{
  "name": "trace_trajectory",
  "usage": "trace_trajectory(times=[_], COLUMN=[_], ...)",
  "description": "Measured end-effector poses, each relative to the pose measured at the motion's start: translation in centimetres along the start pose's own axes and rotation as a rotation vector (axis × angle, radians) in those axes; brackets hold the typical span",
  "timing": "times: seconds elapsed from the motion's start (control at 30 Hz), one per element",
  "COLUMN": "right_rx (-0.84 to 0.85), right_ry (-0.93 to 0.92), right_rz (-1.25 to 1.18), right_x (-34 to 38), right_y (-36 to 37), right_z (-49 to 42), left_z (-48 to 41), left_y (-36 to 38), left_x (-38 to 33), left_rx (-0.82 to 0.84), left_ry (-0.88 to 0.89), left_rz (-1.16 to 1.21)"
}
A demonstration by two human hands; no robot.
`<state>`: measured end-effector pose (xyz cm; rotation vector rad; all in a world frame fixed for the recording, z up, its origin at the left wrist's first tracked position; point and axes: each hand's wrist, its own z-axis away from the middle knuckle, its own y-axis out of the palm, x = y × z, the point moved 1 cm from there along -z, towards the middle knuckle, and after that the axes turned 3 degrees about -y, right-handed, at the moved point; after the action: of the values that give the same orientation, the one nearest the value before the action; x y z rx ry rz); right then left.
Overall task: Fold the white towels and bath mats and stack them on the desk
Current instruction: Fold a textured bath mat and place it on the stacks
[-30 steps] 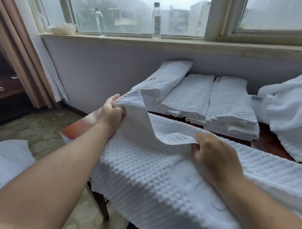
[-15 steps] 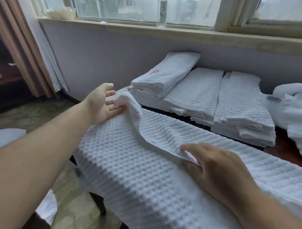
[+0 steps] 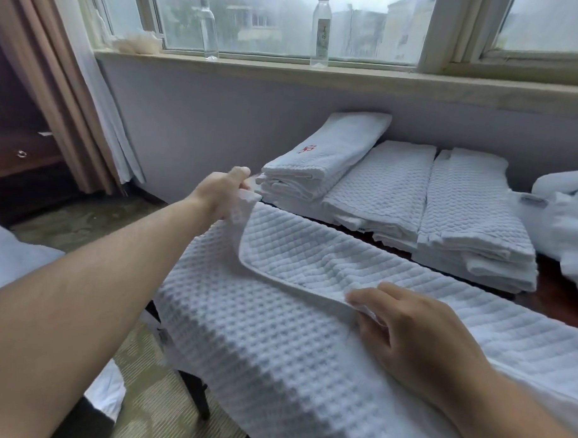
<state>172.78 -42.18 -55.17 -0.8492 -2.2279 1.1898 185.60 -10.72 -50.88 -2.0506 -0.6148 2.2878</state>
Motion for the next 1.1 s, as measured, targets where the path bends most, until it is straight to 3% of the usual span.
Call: trace_trajectory(times=[0.07, 0.13, 0.2, 0.3, 0.4, 0.53, 0.6, 0.7, 0.77, 0.83, 0.97, 1.1], right_rx=[-0.124, -0.207, -0.183, -0.083, 0.047, 0.023, -0.004, -0.064, -0.063, -0.061, -0.073, -0.034], right_ry=[-0.063, -0.116, -0.160, -0.190, -0.082, 0.012, -0.002, 0.013, 0.000, -0.067, -0.179, -0.278], right_rz=[-0.004, 0.007, 0.014, -0.021, -0.034, 0.017, 0.023, -0.015, -0.060, -0.115, -0.147, -0.147], right_x=[0.0, 0.1, 0.2, 0.3, 1.1, 1.4, 1.6, 1.6, 1.5, 1.3, 1.5, 1.8], right_y=[-0.2, -0.4, -0.3, -0.4, -0.4, -0.4, -0.6, -1.0, -1.1, -1.2, -1.6, -1.4], right_z=[-0.1, -0.2, -0.1, 0.2, 0.5, 0.4, 0.4, 0.3, 0.2, 0.2, 0.2, 0.3], left_z=[0.0, 0.8, 1.8, 2.7, 3.5, 4.8, 5.4, 6.3, 6.9, 7.7, 8.7, 8.5], left_y=[-1.3, -2.3, -3.2, -4.5, -5.6, -4.8, -4.3, -4.3, -4.7, -5.2, -6.2, -6.3], left_x=[0.5, 1.2, 1.8, 2.6, 3.5, 4.6, 5.0, 4.8, 4.8, 4.8, 4.2, 2.9], left_rx=[0.050, 0.154, 0.191, 0.088, -0.126, -0.126, -0.179, -0.238, -0.151, -0.069, 0.006, -0.227], left_ry=[-0.157, -0.225, -0.188, -0.158, -0.170, -0.163, -0.104, -0.102, -0.105, -0.091, -0.110, -0.127], left_rz=[0.357, 0.445, 0.230, 0.000, -0.489, -0.784, -0.670, -0.101, 0.232, 0.354, 0.329, -0.193])
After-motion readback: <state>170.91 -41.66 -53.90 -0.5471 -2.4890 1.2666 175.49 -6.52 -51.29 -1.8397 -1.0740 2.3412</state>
